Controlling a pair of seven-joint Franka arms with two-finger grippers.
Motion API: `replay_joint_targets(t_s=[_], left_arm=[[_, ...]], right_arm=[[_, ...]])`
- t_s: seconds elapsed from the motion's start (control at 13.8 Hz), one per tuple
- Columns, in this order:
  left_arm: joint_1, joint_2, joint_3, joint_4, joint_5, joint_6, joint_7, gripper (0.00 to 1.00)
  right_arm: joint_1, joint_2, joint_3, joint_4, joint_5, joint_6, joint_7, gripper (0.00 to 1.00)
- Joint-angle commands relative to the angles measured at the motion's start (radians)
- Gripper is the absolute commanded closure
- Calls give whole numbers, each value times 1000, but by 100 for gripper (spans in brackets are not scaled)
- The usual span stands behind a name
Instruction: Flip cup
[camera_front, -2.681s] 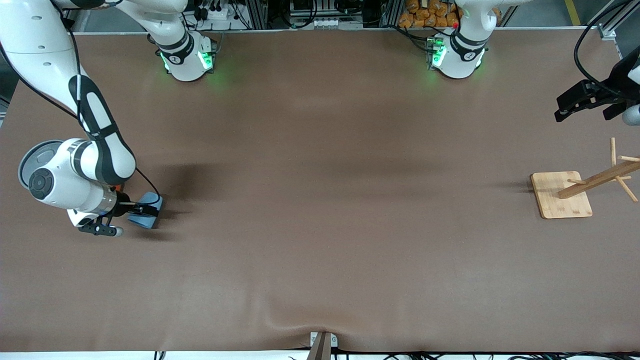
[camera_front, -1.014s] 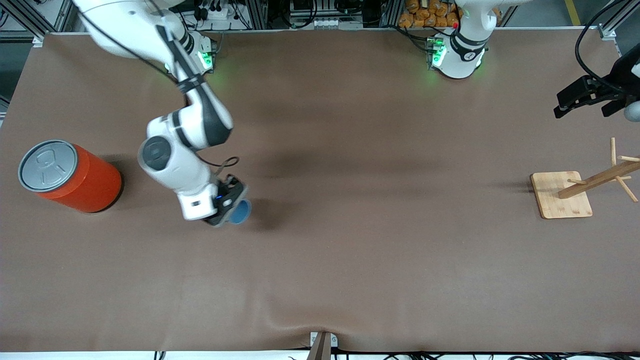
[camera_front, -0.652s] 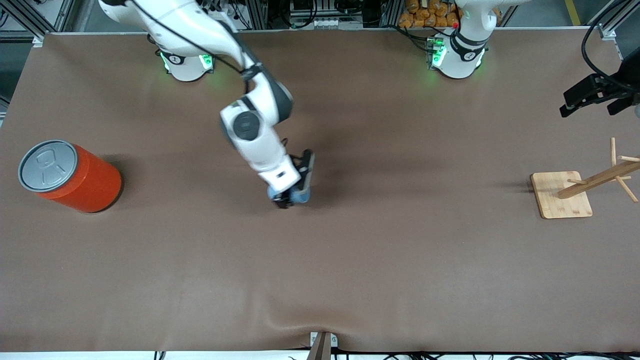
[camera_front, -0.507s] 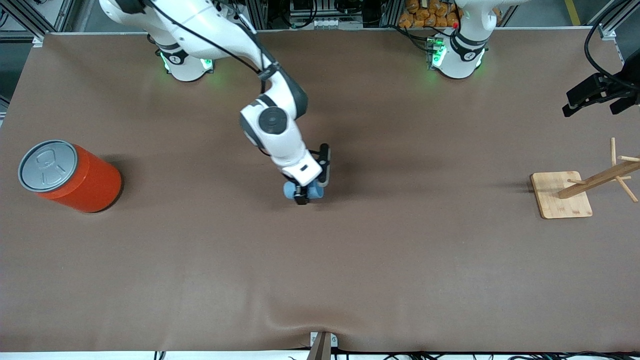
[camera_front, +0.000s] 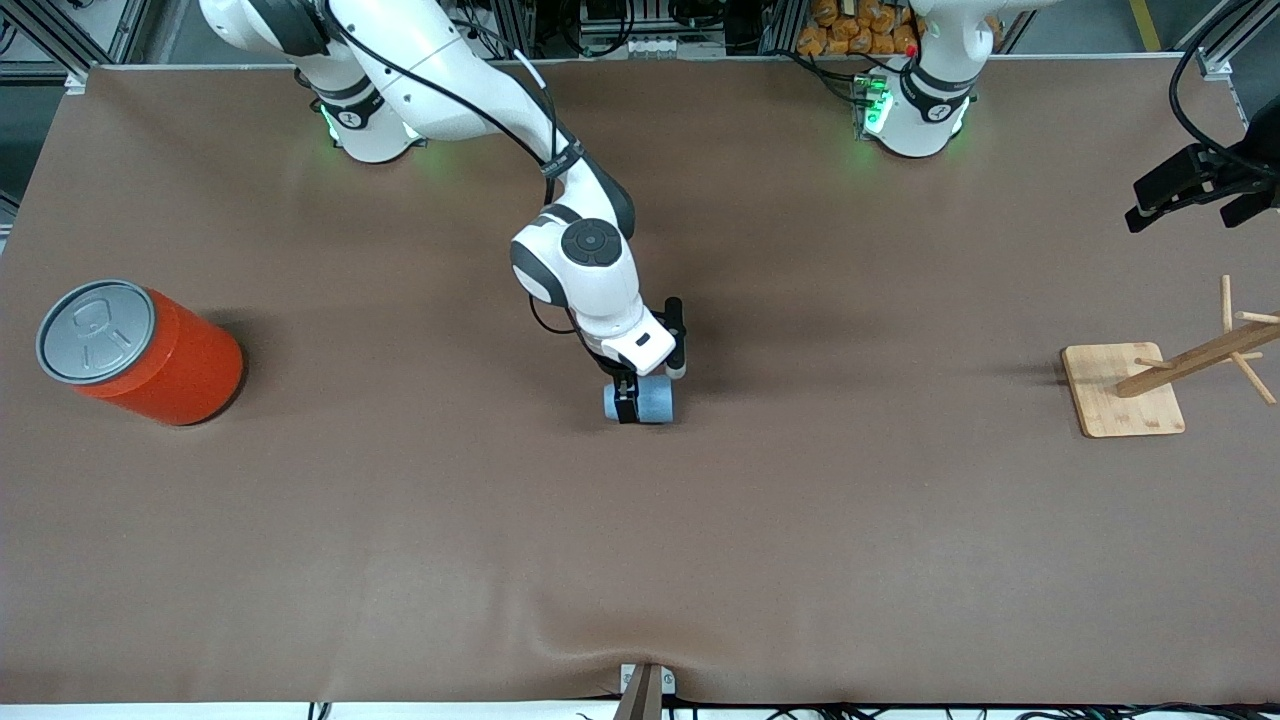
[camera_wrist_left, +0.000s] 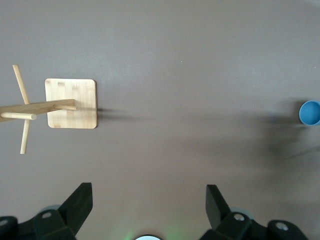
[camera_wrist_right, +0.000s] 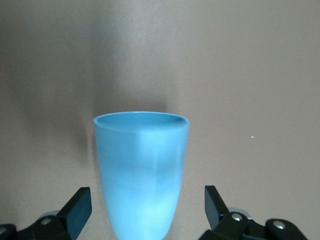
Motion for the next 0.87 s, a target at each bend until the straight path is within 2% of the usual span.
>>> replay_joint_targets(t_s=[0.0, 0.29, 0.43, 0.65, 0.8], left_arm=[[12, -21, -8, -5, -18, -14, 19, 0], [14, -7, -7, -51, -150, -14, 17, 0], [9, 12, -10, -75, -203, -13, 17, 0], [-6, 106, -22, -82, -317, 3, 17, 0], [-19, 183, -63, -92, -360, 52, 17, 0]], right_arm=[[6, -65, -3, 14, -17, -111, 49, 0], [-21, -171, -9, 14, -4, -270, 296, 0], [-87, -198, -8, 12, -4, -311, 419, 0], [-179, -245, -8, 12, -4, -420, 597, 0], [-265, -254, -5, 12, 11, -478, 701, 0]])
